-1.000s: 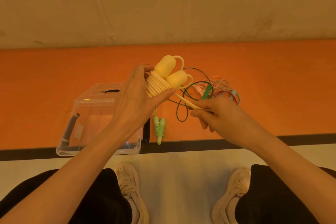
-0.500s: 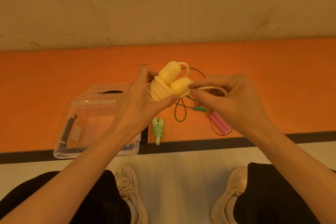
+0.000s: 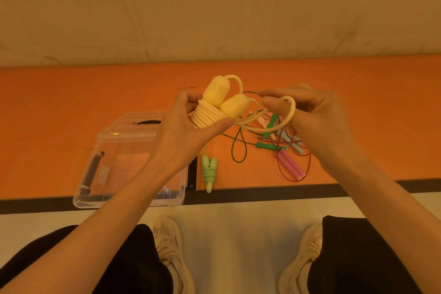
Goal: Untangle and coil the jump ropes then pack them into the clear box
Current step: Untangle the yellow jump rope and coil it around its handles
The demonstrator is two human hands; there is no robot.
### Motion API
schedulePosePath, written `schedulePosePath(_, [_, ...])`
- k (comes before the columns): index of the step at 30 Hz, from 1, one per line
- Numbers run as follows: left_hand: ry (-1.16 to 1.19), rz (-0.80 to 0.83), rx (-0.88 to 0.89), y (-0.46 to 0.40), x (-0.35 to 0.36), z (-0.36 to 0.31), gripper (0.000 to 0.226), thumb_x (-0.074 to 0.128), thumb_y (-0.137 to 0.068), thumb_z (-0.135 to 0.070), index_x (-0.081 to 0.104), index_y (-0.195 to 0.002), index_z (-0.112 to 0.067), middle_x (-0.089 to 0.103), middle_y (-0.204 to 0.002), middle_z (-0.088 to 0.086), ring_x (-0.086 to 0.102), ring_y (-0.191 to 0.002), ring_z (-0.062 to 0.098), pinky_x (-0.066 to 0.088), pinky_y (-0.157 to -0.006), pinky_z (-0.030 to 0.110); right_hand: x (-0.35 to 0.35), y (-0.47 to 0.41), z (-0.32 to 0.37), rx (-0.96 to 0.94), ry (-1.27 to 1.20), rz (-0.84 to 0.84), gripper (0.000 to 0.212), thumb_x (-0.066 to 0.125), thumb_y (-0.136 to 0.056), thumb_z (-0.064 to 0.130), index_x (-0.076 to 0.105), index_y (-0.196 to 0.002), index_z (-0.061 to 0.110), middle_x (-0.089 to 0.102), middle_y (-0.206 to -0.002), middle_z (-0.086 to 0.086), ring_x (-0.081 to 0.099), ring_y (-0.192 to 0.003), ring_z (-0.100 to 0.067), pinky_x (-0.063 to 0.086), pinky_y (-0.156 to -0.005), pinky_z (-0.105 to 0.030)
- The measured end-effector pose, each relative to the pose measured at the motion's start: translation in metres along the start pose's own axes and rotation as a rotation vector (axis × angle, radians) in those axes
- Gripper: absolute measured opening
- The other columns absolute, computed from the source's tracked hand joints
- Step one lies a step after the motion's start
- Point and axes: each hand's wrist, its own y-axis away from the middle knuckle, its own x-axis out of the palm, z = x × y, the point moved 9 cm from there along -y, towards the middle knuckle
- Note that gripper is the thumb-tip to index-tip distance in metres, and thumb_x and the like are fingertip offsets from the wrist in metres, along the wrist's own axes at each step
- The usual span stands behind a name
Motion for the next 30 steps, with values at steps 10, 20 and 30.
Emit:
schedulePosePath(10, [0.091, -0.039, -0.047, -0.003, -0.006, 0.003, 0.054, 0.080, -0.070, -0.040, 0.049, -0.111, -0.026, 0.062, -0.106, -0.011, 0.063, -0.091, 0.004, 0.050, -0.066, 0.012, 0.007, -0.003, -0.005, 0.130, -0.503, 0.215, 0.047, 0.066, -0.068, 0.004, 0.063, -0.115, 0.009, 0.073, -0.100, -0.003, 0.068, -0.095, -0.015, 0.052, -0.083, -0.022])
schedulePosePath(20, [0.107, -0.035, -0.078, -0.004, -0.006, 0.005, 0.063, 0.077, -0.064, -0.049, 0.050, -0.116, -0.026, 0.064, -0.110, -0.008, 0.065, -0.093, 0.011, 0.050, -0.068, 0.017, 0.001, 0.000, 0.002, 0.052, -0.004, 0.268, 0.021, 0.063, -0.087, 0.017, 0.077, -0.099, 0.028, 0.057, -0.093, -0.017, 0.044, -0.070, -0.015, 0.036, -0.063, -0.025])
schedulePosePath(30, [0.158, 0.012, -0.079, -0.002, 0.000, 0.001, 0.056, 0.075, -0.062, -0.050, 0.051, -0.108, -0.028, 0.067, -0.105, -0.006, 0.068, -0.086, 0.012, 0.054, -0.066, 0.019, 0.001, -0.006, 0.000, 0.097, -0.391, 0.254, 0.024, 0.062, -0.078, 0.028, 0.076, -0.088, 0.012, 0.066, -0.076, -0.009, 0.063, -0.062, -0.012, 0.053, -0.063, -0.021])
